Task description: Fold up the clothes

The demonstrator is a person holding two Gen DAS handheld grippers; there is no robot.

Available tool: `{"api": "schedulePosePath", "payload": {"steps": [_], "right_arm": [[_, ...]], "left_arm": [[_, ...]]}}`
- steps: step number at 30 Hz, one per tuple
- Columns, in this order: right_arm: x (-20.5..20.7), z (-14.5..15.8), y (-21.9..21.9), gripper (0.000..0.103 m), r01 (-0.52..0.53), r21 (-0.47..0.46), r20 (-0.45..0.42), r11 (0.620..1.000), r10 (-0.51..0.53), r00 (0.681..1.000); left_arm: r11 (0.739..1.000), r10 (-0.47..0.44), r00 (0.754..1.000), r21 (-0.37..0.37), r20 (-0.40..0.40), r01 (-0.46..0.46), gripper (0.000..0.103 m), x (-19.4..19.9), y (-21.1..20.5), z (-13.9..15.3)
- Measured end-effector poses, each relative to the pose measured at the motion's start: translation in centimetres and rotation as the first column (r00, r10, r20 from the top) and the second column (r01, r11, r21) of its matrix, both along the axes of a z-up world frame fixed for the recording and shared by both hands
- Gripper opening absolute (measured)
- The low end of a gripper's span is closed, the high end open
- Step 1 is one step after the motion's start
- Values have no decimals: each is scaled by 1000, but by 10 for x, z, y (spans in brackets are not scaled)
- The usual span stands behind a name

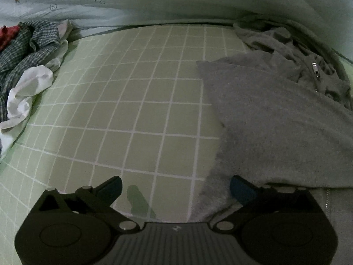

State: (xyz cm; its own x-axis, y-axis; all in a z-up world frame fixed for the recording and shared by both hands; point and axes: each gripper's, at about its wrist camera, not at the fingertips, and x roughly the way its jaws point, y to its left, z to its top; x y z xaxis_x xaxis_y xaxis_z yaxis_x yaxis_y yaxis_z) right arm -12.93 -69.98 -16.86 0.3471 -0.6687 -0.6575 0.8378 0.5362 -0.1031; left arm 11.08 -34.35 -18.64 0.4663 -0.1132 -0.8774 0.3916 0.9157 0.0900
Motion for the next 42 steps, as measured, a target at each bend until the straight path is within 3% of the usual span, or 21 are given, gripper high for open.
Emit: {"api": "schedulePosePath", "payload": {"steps": [6, 10, 12, 13, 15, 17, 21, 27, 32, 37, 38, 39, 40, 41, 42], "right_arm": [[30, 30, 30, 1, -172, -24, 82, 985, 173, 981], [64, 41, 65, 1, -356, -23, 123, 934, 356, 926], [78, 37, 76, 6, -387, -28, 87, 922, 388, 918], [78, 33, 72, 11, -366, -13, 73, 931, 366, 928], [79, 24, 63, 60, -322, 16, 44, 947, 321, 946], [65, 18, 47, 75, -229, 11, 37, 973, 229, 973], [26, 5, 11, 103, -107, 17, 38, 994, 107, 994], [-20, -9, -26, 103, 26, 61, 130, 998, -34, 991], [-15, -20, -31, 103, 36, 133, 89, 990, -48, 995], [-11, -17, -30, 100, 104, 144, 84, 984, -117, 990], [-12, -16, -29, 94, 114, 138, 88, 984, -126, 988], [-13, -14, -28, 78, 123, 132, 93, 984, -135, 986], [-13, -14, -27, 44, 121, 122, 122, 985, -136, 983], [-13, -12, -26, 21, 122, 108, 136, 987, -136, 981], [-12, -8, -24, 12, 113, 93, 128, 989, -124, 984]], "left_arm": [[995, 49, 996, -84, -80, -56, 103, 13, 11, -5], [995, 42, 996, -85, -80, -48, 103, 13, 10, -5], [995, 36, 996, -87, -77, -43, 103, 13, 11, -5], [995, 35, 997, -89, -75, -42, 103, 12, 11, -5], [995, 32, 997, -92, -70, -39, 103, 12, 12, -6], [995, 34, 997, -94, -67, -40, 103, 11, 13, -6], [994, 40, 997, -94, -66, -46, 103, 11, 12, -6], [996, 25, 996, -82, -90, -32, 103, 17, 10, -5], [997, 19, 995, -77, -103, -27, 103, 20, 10, -5], [997, 22, 994, -75, -109, -30, 103, 21, 9, -5], [997, 22, 994, -75, -109, -30, 103, 21, 9, -5], [997, 21, 994, -75, -110, -30, 103, 21, 9, -5], [997, 20, 994, -75, -112, -29, 103, 21, 9, -6], [997, 18, 993, -75, -114, -27, 103, 21, 9, -6], [997, 17, 993, -74, -115, -25, 103, 22, 9, -6]]}}
